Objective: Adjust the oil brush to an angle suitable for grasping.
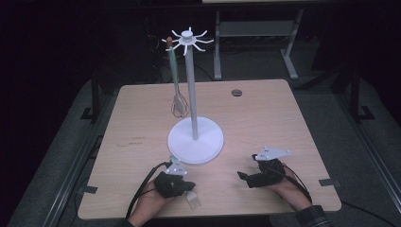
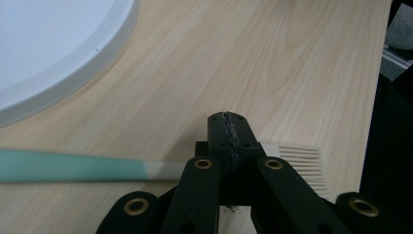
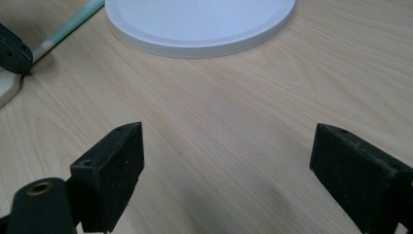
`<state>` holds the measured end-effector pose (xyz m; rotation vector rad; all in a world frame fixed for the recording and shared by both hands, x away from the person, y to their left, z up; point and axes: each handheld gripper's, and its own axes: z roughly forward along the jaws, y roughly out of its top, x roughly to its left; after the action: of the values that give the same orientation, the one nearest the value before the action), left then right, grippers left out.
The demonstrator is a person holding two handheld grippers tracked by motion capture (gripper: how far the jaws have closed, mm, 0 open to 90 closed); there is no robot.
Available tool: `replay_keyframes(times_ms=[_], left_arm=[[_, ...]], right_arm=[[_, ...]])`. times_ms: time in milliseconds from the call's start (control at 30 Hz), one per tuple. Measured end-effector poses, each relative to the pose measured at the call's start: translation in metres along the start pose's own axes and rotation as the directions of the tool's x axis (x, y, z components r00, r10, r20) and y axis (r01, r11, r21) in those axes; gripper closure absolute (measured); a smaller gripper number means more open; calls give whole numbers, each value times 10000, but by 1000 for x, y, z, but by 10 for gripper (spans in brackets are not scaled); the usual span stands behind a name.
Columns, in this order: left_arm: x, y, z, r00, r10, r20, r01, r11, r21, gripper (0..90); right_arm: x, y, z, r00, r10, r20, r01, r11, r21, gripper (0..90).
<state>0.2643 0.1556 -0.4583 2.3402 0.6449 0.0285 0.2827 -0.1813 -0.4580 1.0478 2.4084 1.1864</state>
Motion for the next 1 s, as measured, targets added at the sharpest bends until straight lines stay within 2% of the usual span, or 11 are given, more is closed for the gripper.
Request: replay_keyframes(times_ms=[167,267,367,467,567,800,1000], left_arm=[[1,-2,-2,9998,-207,-5,207,9996,179,900],[1,-5,-4,9994,-352,-13,352,9993,131,900],[1,-9,-9,9996,-232,-129,236,9992,309,900],[-1,-13,-13,9989,-390,-263,396,9989,261,900],[-3,-18,-16,9963,-796,-336,796,9968,3,900],[-1,-30,-29,9946,-724,-747,748,9967,300,900],[3,-39,-38,9901,-972,-1016,1010,9943,334,900]], right_arm=[[1,0,0,10000,-39,-34,39,10000,16,131],[2,0,0,10000,-51,-69,51,10000,45,130],[2,0,0,10000,-24,-52,24,10000,49,131],[2,0,0,10000,-11,-46,11,10000,30,130],[2,0,0,10000,5,-51,-5,10000,29,131],[3,1,1,9999,-58,-93,59,10000,28,131],[2,1,1,10000,-28,-79,28,10000,34,131]])
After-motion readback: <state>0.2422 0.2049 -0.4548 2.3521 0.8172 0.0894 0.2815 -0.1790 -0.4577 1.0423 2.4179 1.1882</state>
